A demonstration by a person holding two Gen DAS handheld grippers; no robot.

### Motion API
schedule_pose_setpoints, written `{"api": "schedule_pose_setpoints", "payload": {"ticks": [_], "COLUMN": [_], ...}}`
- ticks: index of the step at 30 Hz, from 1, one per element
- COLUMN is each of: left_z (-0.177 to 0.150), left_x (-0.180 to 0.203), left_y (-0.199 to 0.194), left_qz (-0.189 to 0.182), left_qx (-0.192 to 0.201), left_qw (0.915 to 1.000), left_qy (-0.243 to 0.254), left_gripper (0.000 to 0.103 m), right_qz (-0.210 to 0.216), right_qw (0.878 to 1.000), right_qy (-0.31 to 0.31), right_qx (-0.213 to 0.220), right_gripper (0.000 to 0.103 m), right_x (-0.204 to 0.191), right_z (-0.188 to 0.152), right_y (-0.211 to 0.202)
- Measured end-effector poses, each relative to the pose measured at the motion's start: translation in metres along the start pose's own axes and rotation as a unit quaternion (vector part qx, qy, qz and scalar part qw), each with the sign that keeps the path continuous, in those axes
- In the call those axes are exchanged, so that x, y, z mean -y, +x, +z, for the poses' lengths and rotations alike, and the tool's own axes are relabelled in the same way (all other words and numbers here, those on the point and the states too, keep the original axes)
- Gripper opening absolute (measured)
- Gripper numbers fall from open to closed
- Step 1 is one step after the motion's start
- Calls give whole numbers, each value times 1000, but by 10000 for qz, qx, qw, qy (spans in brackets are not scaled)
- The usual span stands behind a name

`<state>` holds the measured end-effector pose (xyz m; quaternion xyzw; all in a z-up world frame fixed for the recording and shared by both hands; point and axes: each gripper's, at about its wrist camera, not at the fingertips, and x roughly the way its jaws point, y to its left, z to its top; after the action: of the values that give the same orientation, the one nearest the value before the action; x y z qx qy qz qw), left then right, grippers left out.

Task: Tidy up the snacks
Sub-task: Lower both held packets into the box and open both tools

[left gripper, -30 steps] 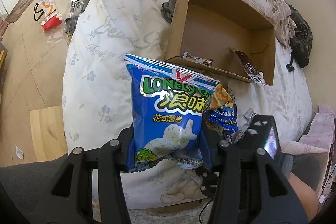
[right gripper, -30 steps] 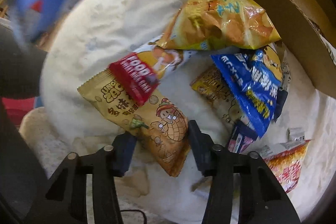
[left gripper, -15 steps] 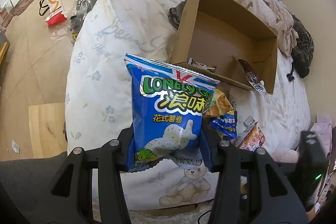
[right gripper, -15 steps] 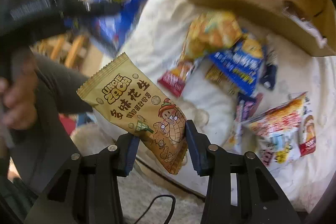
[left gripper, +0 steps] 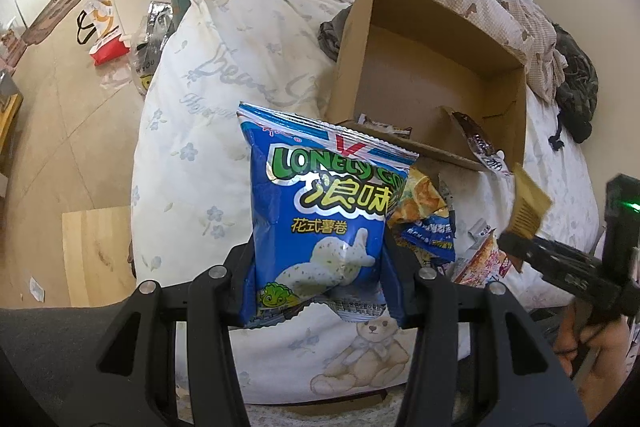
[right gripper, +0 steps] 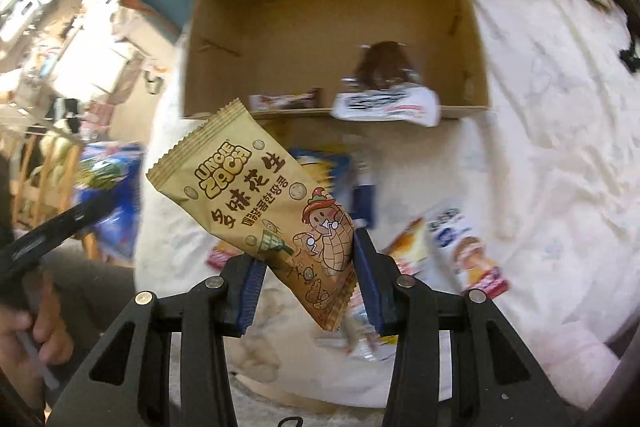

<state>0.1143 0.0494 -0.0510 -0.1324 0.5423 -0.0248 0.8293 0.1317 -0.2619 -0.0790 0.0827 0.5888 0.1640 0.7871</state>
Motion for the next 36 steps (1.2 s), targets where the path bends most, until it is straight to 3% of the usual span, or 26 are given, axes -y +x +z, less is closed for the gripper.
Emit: {"api": "schedule_pose_setpoints", "payload": {"ticks": [3,7,10,15,26,28,36], "left_z": [4,12,25,49,105,112,120], "left_x": [8,20,26,41,86,91,106], "left_y": [-1,2,7,16,32,38,63], "left_qz": [-16,95,103,-49,-140,-153,-67], "left_qx": [95,119,121,86,324,321,468], "left_qw": [9998,9990,9989,9987,9953,9953,9931], "left_qy": [145,419,438,500,897,904,1075], "left_gripper": [45,45,45,45,45,45,45], "right_qz": [-130,-429,-549,-396,-125,-122,42], "right_qw": [9998,9980,9978,9988,9996,9994,9988], "right_qy": [-77,-448,-378,-214,38,52,342], "right_qx": [-161,-108,-16,211,252,305,343], "right_gripper": [44,44,44,41,40,35,34], "right_x": [-2,-15,-13,-5,8,12,27], "right_z": [8,12,16,36,71,81,96], "right_y": [12,19,18,12,19,19,26]}}
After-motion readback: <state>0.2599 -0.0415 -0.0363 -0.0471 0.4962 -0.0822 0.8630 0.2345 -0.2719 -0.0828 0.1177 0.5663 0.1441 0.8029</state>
